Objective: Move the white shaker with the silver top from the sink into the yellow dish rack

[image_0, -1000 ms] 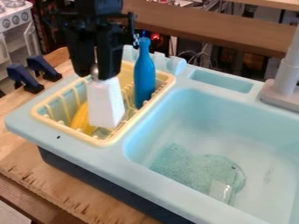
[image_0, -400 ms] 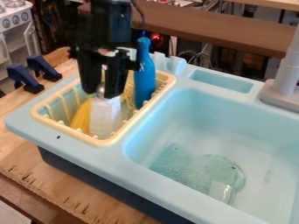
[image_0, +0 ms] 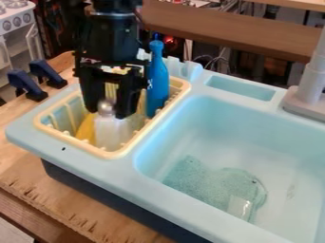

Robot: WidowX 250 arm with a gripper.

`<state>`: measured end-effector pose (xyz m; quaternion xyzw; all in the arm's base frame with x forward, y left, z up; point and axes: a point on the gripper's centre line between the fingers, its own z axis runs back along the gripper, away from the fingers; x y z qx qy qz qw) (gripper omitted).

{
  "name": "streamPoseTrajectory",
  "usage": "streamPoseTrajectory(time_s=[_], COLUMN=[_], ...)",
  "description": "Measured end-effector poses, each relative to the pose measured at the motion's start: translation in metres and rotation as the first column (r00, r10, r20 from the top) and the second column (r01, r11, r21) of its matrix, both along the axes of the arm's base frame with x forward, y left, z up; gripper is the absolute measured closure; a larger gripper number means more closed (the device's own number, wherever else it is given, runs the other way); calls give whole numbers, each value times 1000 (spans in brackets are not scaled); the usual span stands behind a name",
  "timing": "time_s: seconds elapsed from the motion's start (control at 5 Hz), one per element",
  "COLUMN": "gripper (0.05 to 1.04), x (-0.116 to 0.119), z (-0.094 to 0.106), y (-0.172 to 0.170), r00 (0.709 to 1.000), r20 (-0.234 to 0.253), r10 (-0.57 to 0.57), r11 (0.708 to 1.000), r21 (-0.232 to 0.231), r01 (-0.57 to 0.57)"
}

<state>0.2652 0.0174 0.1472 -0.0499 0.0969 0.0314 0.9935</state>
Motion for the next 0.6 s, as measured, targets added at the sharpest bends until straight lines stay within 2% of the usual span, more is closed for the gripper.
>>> streamPoseTrajectory(time_s=[0.2, 0.4, 0.6], gripper=[72, 76, 79], x=[-5, -14, -12], z=[21, 41, 74], y=[-6, -15, -34], r00=[996, 991, 983], r20=[91, 118, 138], r10=[-25, -66, -117], r11=[999, 998, 991], r21=[-17, -7, 81], r01=[27, 67, 107])
